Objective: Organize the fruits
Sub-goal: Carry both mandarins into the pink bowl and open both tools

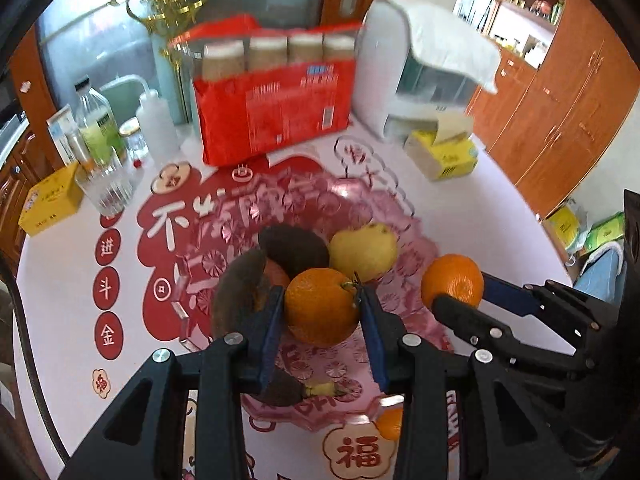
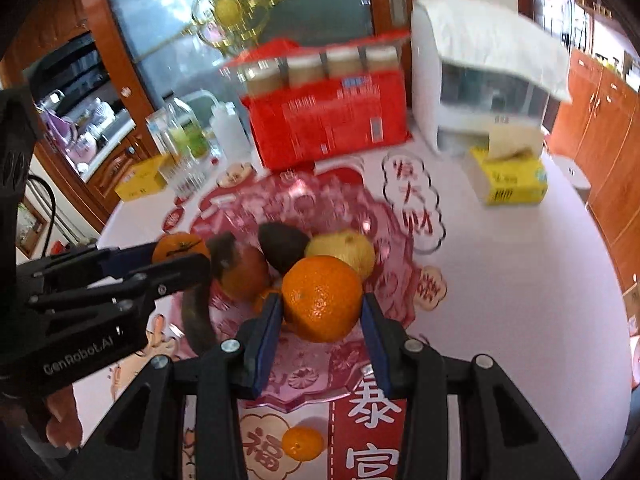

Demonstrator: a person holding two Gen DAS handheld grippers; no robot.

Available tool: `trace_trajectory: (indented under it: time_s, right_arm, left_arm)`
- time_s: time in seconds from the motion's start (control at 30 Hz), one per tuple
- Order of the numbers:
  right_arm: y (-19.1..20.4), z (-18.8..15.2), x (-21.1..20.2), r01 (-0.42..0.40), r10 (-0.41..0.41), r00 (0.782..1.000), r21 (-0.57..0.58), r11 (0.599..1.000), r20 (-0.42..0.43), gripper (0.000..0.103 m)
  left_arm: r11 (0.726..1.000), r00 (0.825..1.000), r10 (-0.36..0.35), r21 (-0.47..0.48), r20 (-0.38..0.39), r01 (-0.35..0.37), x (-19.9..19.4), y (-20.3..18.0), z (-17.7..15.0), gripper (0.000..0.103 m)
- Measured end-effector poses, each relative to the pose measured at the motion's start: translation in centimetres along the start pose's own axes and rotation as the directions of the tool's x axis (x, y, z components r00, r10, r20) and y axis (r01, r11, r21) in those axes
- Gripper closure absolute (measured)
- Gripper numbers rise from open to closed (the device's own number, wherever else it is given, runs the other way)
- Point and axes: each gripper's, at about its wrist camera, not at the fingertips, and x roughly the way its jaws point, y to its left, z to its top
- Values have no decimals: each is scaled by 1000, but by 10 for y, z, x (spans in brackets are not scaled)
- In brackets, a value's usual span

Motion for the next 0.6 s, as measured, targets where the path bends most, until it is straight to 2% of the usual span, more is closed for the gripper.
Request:
trace_trajectory:
  time_s: [0.2, 0.6]
  right_arm:
    - [-3, -13, 40, 1, 0, 997, 15, 1000, -82, 62]
    - [-6, -23, 65, -9, 14, 990, 40, 999, -140, 60]
  left_arm:
    - [999, 998, 17, 27, -54, -16, 35, 2, -5, 67]
    - [997, 995, 38, 66, -93, -32, 56, 1, -10, 66]
